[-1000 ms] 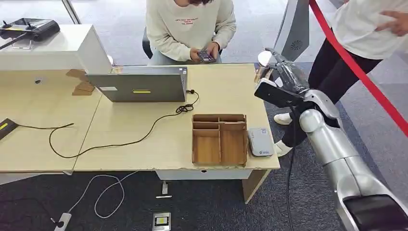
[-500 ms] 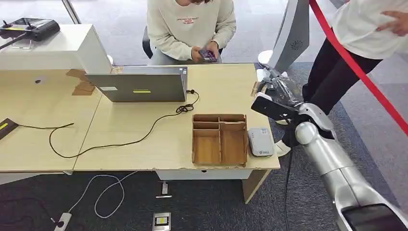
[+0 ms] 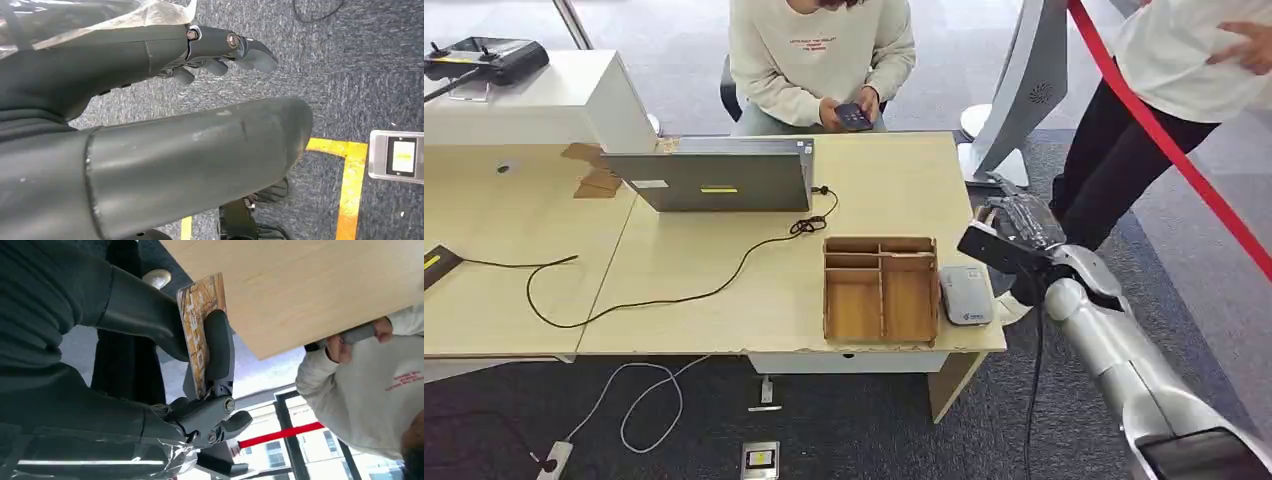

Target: Pass the card to the sensor for recognition and then transmit it.

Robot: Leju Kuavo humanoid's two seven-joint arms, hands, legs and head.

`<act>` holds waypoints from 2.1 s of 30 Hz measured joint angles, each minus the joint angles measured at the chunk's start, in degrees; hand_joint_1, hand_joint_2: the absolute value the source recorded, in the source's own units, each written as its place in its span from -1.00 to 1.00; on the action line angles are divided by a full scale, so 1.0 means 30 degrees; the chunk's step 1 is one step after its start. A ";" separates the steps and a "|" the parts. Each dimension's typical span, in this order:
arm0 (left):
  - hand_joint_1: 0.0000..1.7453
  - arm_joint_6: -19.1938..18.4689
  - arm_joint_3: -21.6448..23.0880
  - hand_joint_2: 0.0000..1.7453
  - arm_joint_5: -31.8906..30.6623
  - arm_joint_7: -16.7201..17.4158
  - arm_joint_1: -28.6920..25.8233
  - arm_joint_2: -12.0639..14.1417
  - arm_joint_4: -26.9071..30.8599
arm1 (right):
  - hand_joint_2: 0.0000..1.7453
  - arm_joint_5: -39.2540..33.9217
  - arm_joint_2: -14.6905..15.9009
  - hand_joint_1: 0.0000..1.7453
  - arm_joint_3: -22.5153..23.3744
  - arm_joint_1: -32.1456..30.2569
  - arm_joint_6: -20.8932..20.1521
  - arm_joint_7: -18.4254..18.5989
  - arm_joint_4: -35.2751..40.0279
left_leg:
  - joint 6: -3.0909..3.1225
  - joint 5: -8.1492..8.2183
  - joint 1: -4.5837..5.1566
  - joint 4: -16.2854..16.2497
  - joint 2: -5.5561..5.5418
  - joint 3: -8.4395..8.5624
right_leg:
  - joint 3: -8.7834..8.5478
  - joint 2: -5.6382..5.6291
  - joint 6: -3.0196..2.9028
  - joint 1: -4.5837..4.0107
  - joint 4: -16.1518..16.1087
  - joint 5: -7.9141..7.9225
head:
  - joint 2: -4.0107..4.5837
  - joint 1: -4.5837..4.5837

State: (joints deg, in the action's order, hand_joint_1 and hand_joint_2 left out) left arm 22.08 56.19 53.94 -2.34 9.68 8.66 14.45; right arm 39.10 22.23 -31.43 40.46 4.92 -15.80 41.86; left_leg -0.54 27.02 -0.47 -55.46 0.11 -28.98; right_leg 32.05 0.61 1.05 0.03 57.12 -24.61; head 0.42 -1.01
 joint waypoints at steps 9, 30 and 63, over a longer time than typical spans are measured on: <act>-1.00 0.0073 0.0007 -1.00 0.0219 0.0007 0.0007 0.0000 0.0051 | 1.00 0.0007 0.0298 1.00 0.0000 -0.0087 -0.0007 -0.0007 -0.1581 | 0.0002 0.0002 0.0001 -0.0001 0.0007 0.0002 | 0.0002 -0.0001 0.0000 0.0001 -0.0001 0.0000 | 0.0000 0.0000; -1.00 0.1785 -0.0007 -1.00 0.1443 -0.0277 -0.0002 -0.0670 0.0648 | 1.00 -0.0444 0.0394 1.00 -0.0029 -0.0353 -0.0554 -0.0838 -0.3032 | 0.0008 0.0006 0.0007 -0.0002 0.0004 0.0001 | 0.0001 -0.0001 0.0001 0.0006 -0.0006 0.0001 | -0.0001 -0.0007; -1.00 0.1858 0.0211 -1.00 0.1959 -0.0816 0.0024 -0.0699 0.0816 | 1.00 -0.2252 0.0663 1.00 0.0693 -0.2552 -0.1974 0.1960 0.3736 | 0.0009 0.0005 0.0007 -0.0001 0.0004 0.0002 | -0.0004 -0.0001 0.0001 0.0006 -0.0005 0.0001 | 0.0000 0.0000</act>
State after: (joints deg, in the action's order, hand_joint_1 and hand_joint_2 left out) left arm 27.65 56.83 59.82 -4.79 9.75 6.56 16.89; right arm 32.35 24.22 -29.35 32.80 -1.00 -9.92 53.07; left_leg -0.51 27.03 -0.45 -55.46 0.13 -28.97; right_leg 32.04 0.61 1.05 0.05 57.11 -24.61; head 0.42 -1.01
